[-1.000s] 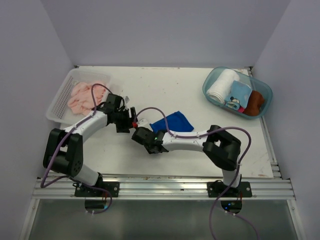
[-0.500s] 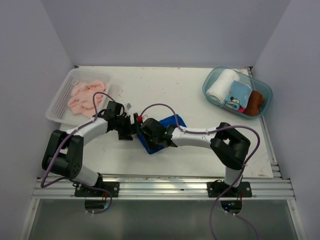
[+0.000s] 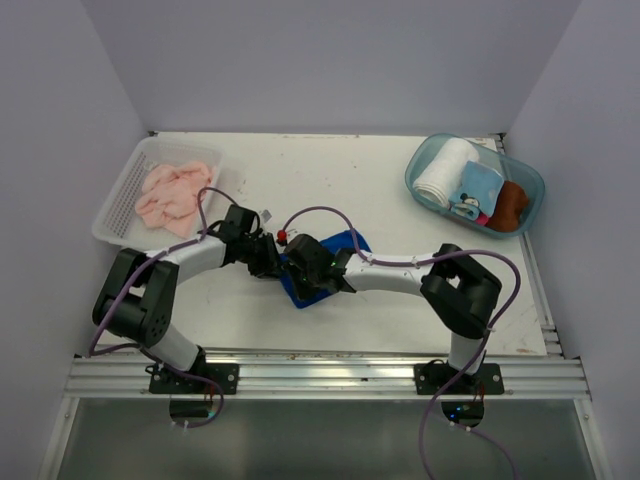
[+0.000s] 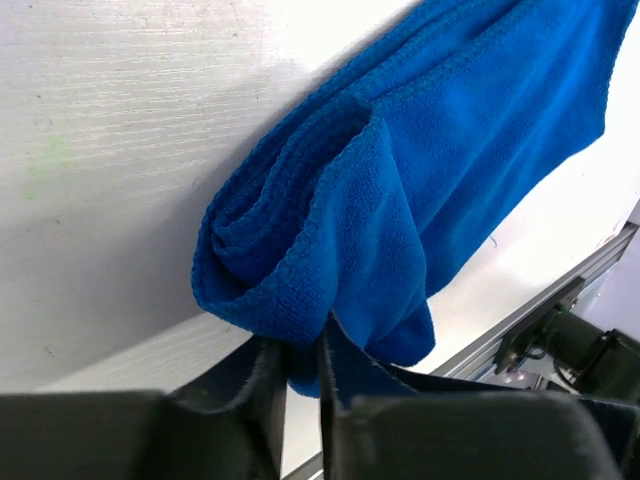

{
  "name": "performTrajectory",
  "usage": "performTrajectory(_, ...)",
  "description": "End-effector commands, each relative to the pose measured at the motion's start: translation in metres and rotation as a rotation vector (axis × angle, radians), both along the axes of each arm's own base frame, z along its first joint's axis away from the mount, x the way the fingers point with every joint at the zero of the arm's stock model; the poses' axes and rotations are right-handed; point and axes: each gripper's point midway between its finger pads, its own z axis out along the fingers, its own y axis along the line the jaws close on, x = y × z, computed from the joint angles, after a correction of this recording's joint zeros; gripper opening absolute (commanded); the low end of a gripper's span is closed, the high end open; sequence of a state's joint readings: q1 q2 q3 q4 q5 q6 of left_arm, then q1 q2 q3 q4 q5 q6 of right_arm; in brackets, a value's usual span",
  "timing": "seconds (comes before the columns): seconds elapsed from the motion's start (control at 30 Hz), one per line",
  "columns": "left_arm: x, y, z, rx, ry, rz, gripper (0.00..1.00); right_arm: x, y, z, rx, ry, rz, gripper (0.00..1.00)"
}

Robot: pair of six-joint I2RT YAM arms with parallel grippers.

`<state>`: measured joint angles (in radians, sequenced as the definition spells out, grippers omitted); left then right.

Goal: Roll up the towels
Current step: Roll the towel

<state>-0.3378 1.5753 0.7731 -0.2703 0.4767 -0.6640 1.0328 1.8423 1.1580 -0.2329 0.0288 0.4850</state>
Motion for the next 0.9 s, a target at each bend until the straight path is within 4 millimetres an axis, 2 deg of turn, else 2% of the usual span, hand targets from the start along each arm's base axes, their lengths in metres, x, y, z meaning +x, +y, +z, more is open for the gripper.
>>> performTrajectory(0.0, 0.012, -0.011, 0.010, -0.011, -0.039, -0.005, 0.13, 0.008, -0.001, 0.028, 0.027, -0.051, -0.023, 0.21)
performTrajectory(0.03, 0.011, -0.011, 0.009, -0.007, -0.029, 0.003, 0.09, 0.010, -0.001, 0.032, 0.022, -0.067, -0.029, 0.29)
performTrajectory(0.1, 0.006, -0.011, 0.009, 0.001, -0.014, 0.003, 0.07, 0.010, -0.007, 0.034, -0.024, -0.103, -0.039, 0.41)
performTrajectory(0.13, 0.006, -0.011, 0.009, 0.007, -0.009, 0.015, 0.05, 0.017, -0.011, 0.042, -0.044, -0.161, -0.073, 0.49)
performTrajectory(0.2, 0.002, -0.010, 0.010, 0.011, -0.001, 0.023, 0.05, 0.014, -0.013, 0.047, -0.071, -0.202, -0.076, 0.53)
performTrajectory(0.23, 0.001, -0.010, 0.011, 0.011, 0.005, 0.030, 0.03, 0.021, -0.016, 0.052, -0.091, -0.246, -0.102, 0.55)
performTrajectory(0.37, -0.002, -0.007, 0.020, 0.011, 0.001, 0.051, 0.00, 0.023, -0.016, 0.056, -0.172, -0.334, -0.093, 0.57)
performTrajectory(0.43, -0.002, -0.007, 0.025, 0.009, -0.007, 0.058, 0.00, 0.018, -0.008, 0.057, -0.198, -0.367, -0.053, 0.57)
performTrajectory(0.47, -0.002, -0.007, 0.027, 0.011, -0.004, 0.060, 0.00, 0.018, -0.007, 0.049, -0.231, -0.379, -0.042, 0.57)
performTrajectory(0.53, -0.001, -0.006, 0.030, 0.014, -0.011, 0.063, 0.00, 0.013, 0.001, 0.048, -0.249, -0.404, -0.006, 0.57)
performTrajectory(0.67, 0.002, -0.005, 0.035, 0.015, -0.020, 0.083, 0.00, 0.008, 0.009, 0.035, -0.259, -0.432, 0.024, 0.57)
performTrajectory(0.73, 0.002, -0.006, 0.036, 0.013, -0.018, 0.083, 0.00, 0.006, 0.006, 0.021, -0.272, -0.425, 0.030, 0.54)
performTrajectory(0.8, 0.001, -0.005, 0.035, 0.014, -0.015, 0.083, 0.00, 0.006, 0.008, 0.013, -0.271, -0.424, 0.027, 0.49)
performTrajectory(0.87, 0.000, -0.003, 0.034, 0.022, -0.014, 0.095, 0.00, 0.007, 0.008, 0.007, -0.279, -0.418, 0.012, 0.31)
